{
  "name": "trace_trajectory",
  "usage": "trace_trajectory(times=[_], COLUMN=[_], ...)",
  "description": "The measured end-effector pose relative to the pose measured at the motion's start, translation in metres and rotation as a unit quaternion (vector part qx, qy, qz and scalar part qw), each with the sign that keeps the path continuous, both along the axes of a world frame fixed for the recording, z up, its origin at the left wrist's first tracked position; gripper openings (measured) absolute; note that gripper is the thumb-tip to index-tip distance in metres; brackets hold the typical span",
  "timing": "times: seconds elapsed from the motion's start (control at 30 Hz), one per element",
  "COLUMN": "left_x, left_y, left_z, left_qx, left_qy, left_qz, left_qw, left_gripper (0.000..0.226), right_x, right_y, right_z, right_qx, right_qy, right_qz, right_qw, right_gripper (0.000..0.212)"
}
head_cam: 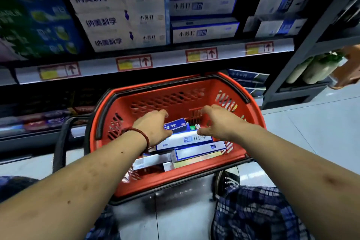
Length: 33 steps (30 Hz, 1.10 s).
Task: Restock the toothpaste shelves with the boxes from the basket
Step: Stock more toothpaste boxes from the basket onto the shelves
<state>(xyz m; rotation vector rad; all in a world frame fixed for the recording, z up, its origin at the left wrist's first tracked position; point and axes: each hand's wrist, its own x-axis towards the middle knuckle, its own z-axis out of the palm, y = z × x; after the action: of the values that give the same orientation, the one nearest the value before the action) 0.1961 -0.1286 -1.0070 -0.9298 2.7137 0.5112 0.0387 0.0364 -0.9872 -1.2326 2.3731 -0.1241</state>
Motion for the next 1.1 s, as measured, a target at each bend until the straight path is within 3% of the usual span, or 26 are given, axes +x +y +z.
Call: trace_trajectory(times=[0.17, 0.3, 0.47, 0.6, 0.67, 0.73, 0.83, 0.93, 1.1], left_x=[0.002, 0.007, 0.006, 0.003, 0.004, 0.005, 0.004, 0.003, 0.007], left_y=[-0.013, -0.028, -0.047, -0.064, -0.07, -0.071, -0.069, -0.069, -0.069], left_z=[-0.049, -0.09, -0.114, -0.135, -0.141, -0.144, -0.14, -0.131, -0.095], left_qx=[0.083, 0.116, 0.145, 0.173, 0.174, 0.192, 0.25, 0.315, 0.378], left_qy=[-0.075, -0.114, -0.109, -0.077, -0.054, -0.035, 0.031, 0.088, 0.165], left_qz=[0.067, 0.106, 0.208, 0.306, 0.341, 0.367, 0.426, 0.489, 0.52], left_qw=[0.991, 0.981, 0.961, 0.933, 0.922, 0.91, 0.869, 0.809, 0.748], left_gripper=[0.04, 0.048, 0.046, 0.067, 0.055, 0.028, 0.018, 0.034, 0.024], right_x=[-0.024, -0.033, -0.025, -0.01, -0.007, -0.008, -0.008, -0.007, -0.004], right_y=[-0.015, -0.035, -0.077, -0.098, -0.104, -0.109, -0.116, -0.116, -0.107], right_z=[-0.036, -0.059, -0.085, -0.111, -0.122, -0.126, -0.125, -0.115, -0.08], right_qx=[0.101, 0.137, 0.108, 0.095, 0.088, 0.069, 0.018, -0.04, -0.1], right_qy=[-0.017, -0.028, -0.058, -0.098, -0.117, -0.142, -0.22, -0.276, -0.279], right_qz=[-0.009, -0.038, -0.05, -0.075, -0.098, -0.13, -0.225, -0.308, -0.347], right_qw=[0.995, 0.989, 0.991, 0.988, 0.984, 0.979, 0.949, 0.91, 0.89], right_gripper=[0.059, 0.057, 0.048, 0.053, 0.055, 0.053, 0.057, 0.061, 0.058])
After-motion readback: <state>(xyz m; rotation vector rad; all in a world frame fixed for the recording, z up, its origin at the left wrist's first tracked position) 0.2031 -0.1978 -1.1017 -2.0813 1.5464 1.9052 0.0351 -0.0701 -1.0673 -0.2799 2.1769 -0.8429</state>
